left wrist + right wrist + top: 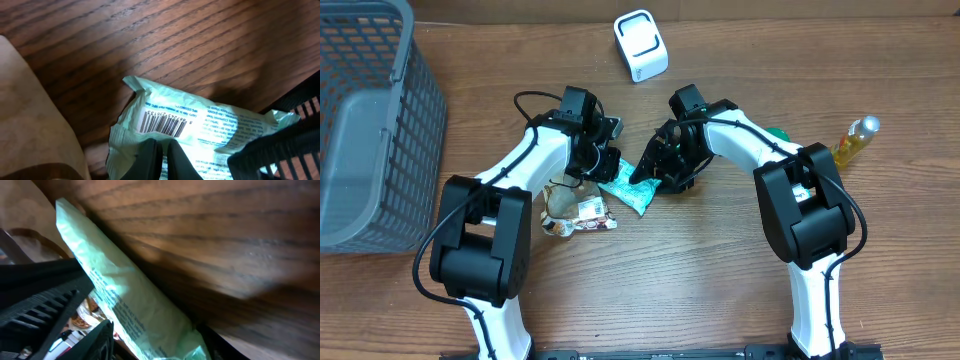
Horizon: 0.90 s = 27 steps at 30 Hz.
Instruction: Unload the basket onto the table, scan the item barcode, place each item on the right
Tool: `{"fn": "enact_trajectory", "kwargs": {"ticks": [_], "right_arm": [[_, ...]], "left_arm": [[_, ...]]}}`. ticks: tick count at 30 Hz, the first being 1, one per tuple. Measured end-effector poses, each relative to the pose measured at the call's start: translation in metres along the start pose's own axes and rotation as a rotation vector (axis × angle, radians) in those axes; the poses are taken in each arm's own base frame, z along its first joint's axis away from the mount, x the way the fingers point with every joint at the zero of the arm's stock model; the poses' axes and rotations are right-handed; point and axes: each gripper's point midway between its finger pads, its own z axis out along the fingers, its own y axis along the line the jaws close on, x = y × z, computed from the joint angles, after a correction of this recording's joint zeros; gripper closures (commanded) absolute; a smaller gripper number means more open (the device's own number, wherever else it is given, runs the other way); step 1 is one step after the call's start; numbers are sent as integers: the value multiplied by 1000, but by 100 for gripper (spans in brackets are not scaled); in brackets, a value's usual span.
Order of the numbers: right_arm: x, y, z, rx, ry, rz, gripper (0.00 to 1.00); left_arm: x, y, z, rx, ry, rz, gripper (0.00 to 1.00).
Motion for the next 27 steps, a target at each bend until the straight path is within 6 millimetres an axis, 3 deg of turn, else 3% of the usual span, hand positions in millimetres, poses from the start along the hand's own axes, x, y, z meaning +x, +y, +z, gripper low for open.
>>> {"fn": "enact_trajectory", "kwargs": {"ticks": [12,22,27], "right_arm": [[-12,3,1,-15,-50,-26,71],[-11,7,1,-38,-39,-105,64],[2,1,2,-28,14,-62,64]], "left_arm": [[0,5,-1,-29,-4,1,92],[0,5,-1,-29,-5,1,93],[0,5,-1,-28,-6,2,93]]}}
